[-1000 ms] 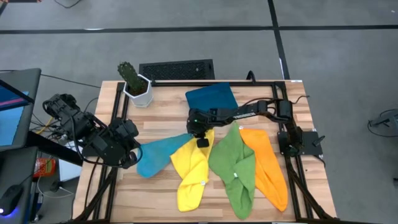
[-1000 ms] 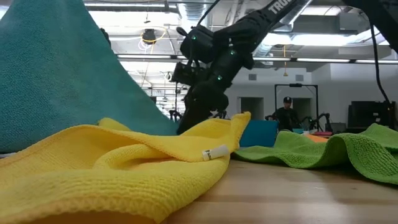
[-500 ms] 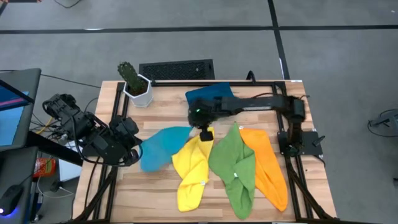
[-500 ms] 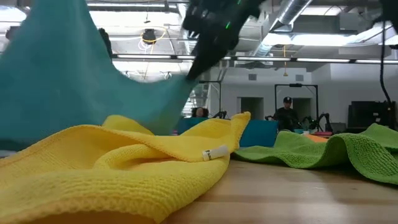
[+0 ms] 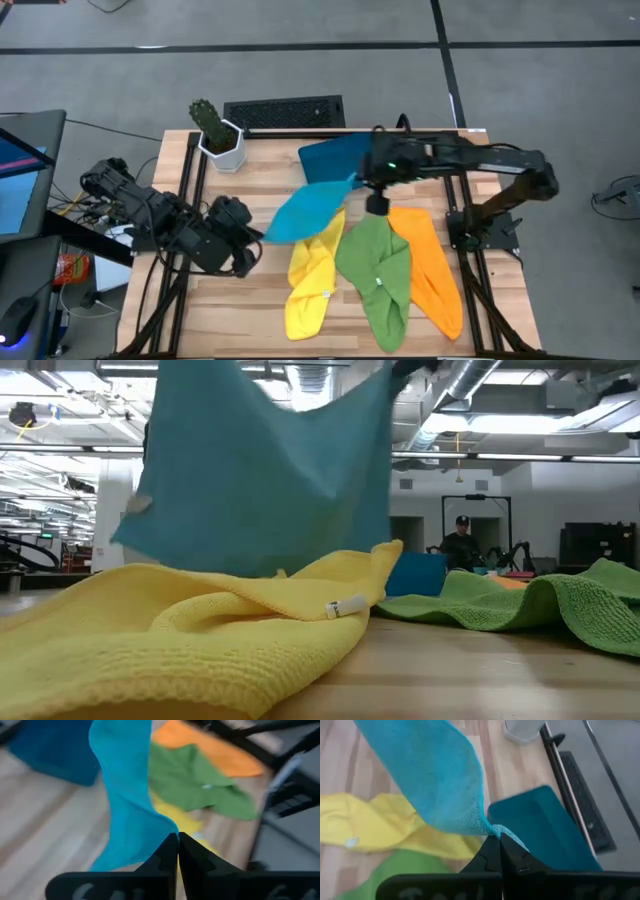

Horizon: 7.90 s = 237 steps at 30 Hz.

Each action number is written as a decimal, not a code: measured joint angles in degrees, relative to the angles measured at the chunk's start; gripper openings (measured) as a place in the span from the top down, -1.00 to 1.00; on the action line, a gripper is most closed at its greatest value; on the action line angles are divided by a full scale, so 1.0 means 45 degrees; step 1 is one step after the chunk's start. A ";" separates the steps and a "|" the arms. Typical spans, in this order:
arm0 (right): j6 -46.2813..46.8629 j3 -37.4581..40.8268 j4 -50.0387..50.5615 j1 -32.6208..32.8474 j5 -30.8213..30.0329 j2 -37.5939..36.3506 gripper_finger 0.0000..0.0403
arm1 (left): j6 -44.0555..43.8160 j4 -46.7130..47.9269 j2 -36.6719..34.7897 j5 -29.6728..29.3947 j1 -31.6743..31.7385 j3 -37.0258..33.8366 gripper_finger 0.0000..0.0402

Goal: Fold microfiber towels
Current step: Fold the blue microfiber cloth

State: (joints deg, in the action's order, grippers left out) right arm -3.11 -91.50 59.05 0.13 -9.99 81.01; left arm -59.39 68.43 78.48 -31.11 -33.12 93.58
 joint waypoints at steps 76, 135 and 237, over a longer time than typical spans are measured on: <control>1.4259 0.0223 0.2723 0.7196 -0.3202 0.2115 0.95 | -0.7420 0.4811 0.1610 0.0142 -0.5063 -0.0086 1.00; 1.0800 0.3490 -0.0220 0.6469 -0.2628 0.2876 0.95 | -0.6015 -0.0342 -0.1792 0.0833 -0.3707 -0.7878 1.00; 0.4510 0.5877 -0.6767 0.2710 -0.0672 0.3125 0.11 | -0.1716 -1.0934 -0.4298 0.2200 -0.0383 -1.6331 0.30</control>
State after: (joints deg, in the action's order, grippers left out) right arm 17.18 -65.06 28.60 12.33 -13.02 95.07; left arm -67.12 19.23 59.13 -21.21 -34.85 20.09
